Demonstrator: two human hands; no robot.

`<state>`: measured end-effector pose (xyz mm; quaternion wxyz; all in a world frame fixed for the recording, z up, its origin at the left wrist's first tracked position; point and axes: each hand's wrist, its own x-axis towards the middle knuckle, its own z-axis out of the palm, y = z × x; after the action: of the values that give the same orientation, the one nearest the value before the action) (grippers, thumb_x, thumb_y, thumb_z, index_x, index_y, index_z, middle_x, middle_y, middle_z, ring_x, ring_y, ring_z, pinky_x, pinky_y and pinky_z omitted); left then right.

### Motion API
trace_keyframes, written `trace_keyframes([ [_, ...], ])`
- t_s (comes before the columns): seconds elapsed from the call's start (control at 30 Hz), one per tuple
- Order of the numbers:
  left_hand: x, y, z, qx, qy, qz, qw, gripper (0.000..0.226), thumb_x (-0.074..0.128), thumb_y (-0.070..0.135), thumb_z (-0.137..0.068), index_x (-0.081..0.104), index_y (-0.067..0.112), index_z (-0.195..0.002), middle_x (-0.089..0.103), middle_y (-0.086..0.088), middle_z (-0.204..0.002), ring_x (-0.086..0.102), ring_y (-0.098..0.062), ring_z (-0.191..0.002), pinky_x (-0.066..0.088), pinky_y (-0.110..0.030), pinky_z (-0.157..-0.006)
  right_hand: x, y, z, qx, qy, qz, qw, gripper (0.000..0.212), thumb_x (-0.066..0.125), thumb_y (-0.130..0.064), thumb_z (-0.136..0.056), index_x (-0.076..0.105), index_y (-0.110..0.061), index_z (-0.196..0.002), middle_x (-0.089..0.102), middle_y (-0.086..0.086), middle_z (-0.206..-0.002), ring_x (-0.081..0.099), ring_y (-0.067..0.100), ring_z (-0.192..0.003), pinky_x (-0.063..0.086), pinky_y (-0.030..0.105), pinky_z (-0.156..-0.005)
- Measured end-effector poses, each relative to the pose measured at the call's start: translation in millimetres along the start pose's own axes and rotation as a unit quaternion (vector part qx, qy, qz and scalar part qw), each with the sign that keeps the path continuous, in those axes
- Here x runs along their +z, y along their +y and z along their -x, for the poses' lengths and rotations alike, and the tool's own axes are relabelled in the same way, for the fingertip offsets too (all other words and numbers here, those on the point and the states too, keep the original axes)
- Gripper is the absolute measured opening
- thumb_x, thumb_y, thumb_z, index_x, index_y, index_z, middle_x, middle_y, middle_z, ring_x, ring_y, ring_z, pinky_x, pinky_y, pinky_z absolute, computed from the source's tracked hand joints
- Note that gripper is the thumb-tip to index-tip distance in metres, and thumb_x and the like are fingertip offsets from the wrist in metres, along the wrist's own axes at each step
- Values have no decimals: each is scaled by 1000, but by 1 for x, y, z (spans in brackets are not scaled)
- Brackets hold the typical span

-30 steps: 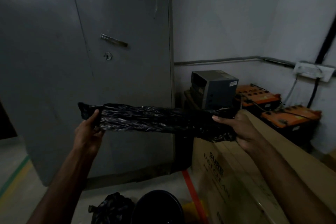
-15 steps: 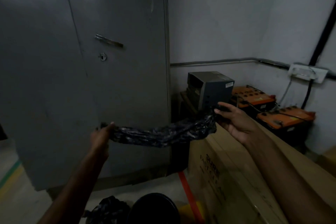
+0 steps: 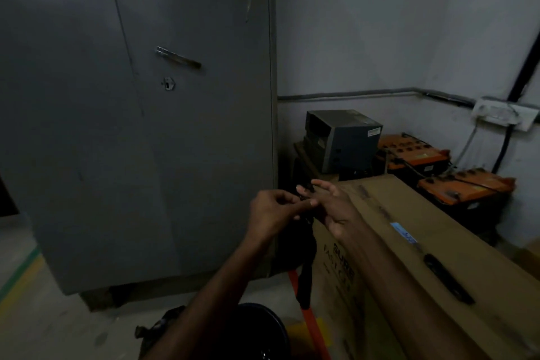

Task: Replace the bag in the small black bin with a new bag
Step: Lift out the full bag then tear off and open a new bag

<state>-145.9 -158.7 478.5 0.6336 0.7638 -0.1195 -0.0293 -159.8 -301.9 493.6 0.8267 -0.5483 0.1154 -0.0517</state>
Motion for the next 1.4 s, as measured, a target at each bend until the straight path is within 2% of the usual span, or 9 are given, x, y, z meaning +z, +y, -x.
trace_keyframes([
  [0.2,-9,-9,-6,-18,-16,85,996,4,79,8,-81,79,7,-85,78,-4,-73,71,-12,-66,55,-24,-65,-17,-3,-1,27,-51,1,998,61,77,2,-77,55,-10,-132,66,17,-127,70,18,-90,57,17,-57],
  [0.4,-29,-8,-1,-44,-44,104,993,12,78,0,-79,75,9,-72,73,2,-61,66,-3,-54,50,-14,-52,-31,-11,-1,-10,-78,133,988,52,74,0,-83,60,-14,-131,74,15,-99,74,16,-77,58,20,-61],
  [0.57,-31,-14,9,-115,-99,109,982,18,75,-14,-74,67,2,-69,72,-5,-58,68,-10,-50,52,-18,-48,-23,-13,2,-48,-2,161,986,56,88,-9,-70,63,-14,-119,76,9,-87,71,12,-68,55,21,-58],
  [0.8,-22,-23,26,-154,-163,191,956,28,81,1,-73,62,-7,-92,66,-10,-65,66,-14,-54,55,-23,-54,-24,-7,6,-21,-3,152,988,57,88,-16,-70,62,-18,-120,76,8,-105,73,20,-96,57,31,-75],
  [0.93,-37,-25,21,-157,-119,267,943,27,71,10,-83,57,11,-60,60,0,-55,58,-7,-47,50,-20,-48,-30,-11,8,27,-69,99,992,59,82,-5,-75,58,-20,-127,76,8,-105,73,17,-91,58,27,-69],
  [1.13,-74,-14,9,-51,-19,-35,998,21,78,-11,-71,71,8,-75,68,7,-54,61,2,-49,46,-14,-53,-46,-25,20,-15,-118,304,945,64,80,8,-71,60,-18,-125,74,12,-77,72,14,-70,58,29,-62],
  [1.2,-78,-9,3,21,83,-233,969,15,78,1,-72,77,16,-77,71,5,-61,63,0,-55,45,-18,-54,-44,-24,20,-85,-68,410,905,62,83,6,-67,64,-19,-121,76,12,-79,73,16,-73,62,36,-70],
  [1.27,-80,-7,3,93,193,-392,895,16,72,13,-70,78,21,-82,75,-1,-69,69,-14,-65,44,-22,-59,-40,-24,20,-163,-24,516,840,63,83,1,-66,65,-26,-120,76,3,-81,72,12,-74,61,34,-72],
  [1.4,-82,-6,4,127,198,-401,885,19,73,13,-74,77,20,-91,75,-5,-73,71,-21,-71,41,-22,-59,-35,-18,21,-241,-9,583,776,51,74,0,-75,69,-23,-120,74,-1,-88,69,7,-79,57,24,-69],
])
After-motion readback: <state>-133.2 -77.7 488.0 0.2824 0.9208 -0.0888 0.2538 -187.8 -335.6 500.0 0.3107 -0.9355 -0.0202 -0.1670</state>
